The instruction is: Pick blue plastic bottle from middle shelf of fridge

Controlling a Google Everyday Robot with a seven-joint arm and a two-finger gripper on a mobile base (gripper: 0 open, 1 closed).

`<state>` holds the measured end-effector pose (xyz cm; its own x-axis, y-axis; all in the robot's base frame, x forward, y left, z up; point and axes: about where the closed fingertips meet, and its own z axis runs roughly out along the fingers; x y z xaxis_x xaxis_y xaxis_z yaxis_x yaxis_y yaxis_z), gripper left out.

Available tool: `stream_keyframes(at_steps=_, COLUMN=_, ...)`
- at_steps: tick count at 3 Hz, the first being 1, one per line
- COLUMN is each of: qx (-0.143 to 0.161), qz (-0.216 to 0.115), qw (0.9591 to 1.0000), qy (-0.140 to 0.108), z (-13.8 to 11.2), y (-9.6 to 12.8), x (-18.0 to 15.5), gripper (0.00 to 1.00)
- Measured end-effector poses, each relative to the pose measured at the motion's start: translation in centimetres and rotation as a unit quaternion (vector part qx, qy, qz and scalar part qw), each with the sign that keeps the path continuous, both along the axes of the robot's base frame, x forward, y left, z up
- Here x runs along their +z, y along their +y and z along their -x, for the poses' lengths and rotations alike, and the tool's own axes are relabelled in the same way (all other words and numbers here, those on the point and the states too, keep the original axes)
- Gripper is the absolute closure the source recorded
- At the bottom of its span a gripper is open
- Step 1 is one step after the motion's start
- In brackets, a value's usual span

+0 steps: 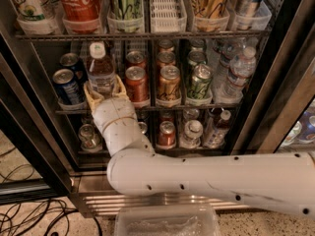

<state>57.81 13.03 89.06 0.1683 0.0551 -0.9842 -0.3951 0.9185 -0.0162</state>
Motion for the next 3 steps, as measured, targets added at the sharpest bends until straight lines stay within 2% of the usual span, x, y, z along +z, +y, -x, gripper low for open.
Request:
stream_keyframes(at_steps=1, qx=0.028, qz=-0.021, qw=0.9965, qy=0.076, z=2.36, y=-1.06, x=-1.67, gripper=1.0)
stream_keyframes(at_steps=2, qx=0.036, qz=-0.03, qw=0.9938, qy=0.101, z=2.86, y=-1.86, x=-2.11, gripper=1.0)
stream_keyframes(at_steps=3, qx=0.036, qz=-0.03, qw=0.9938, qy=0.101, z=2.86, y=-1.86, x=-2.63, gripper=1.0)
